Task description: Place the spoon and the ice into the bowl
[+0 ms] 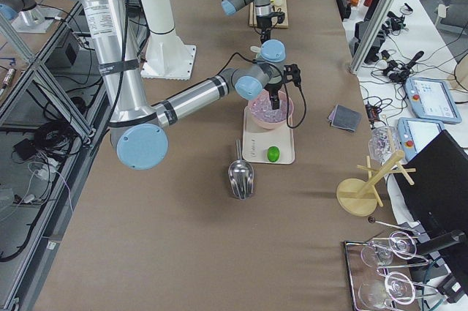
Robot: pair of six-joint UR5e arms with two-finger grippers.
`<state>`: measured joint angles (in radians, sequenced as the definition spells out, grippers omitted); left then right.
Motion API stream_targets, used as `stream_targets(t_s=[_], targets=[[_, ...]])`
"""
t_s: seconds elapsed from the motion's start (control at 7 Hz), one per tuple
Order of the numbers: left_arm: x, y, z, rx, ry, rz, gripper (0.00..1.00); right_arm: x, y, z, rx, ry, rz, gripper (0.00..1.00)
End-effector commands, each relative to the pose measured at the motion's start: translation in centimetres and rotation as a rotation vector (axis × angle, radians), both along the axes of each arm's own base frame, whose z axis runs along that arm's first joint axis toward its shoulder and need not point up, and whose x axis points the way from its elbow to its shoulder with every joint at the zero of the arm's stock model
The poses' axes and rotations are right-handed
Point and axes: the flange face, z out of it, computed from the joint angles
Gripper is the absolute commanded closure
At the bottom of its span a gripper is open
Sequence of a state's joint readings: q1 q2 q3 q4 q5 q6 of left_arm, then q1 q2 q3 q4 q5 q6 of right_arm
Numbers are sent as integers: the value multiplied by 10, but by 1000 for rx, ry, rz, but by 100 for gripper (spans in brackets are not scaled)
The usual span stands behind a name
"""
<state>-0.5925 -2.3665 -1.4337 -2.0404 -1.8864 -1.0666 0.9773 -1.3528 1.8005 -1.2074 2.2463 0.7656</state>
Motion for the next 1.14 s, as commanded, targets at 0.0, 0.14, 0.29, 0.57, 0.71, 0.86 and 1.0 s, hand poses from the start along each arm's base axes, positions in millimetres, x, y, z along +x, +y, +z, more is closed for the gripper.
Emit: stream_targets(t_s=[0.0,0.14,0.29,0.57,0.71,0.86,1.0], targets=[[2,-3,1,16,9,-16,100,-9,2,-2,-8,-2,-5,1],[5,-5,3,24,19,-15,100,-10,2,-1,-11,-1,-5,1],[6,-6,4,26,21,-15,100,-12,3,0,-12,2,-7,1],[5,-5,5,36,32,-14,18,-31,11,2,-24,21,0,1],[3,-5,3,38,36,-16,8,-38,13,4,-26,34,7,2],[-2,-6,-2,46,44,-20,8,-45,17,4,-37,34,4,7],[-7,-7,-6,52,52,-24,8,-52,20,4,-67,31,14,18]])
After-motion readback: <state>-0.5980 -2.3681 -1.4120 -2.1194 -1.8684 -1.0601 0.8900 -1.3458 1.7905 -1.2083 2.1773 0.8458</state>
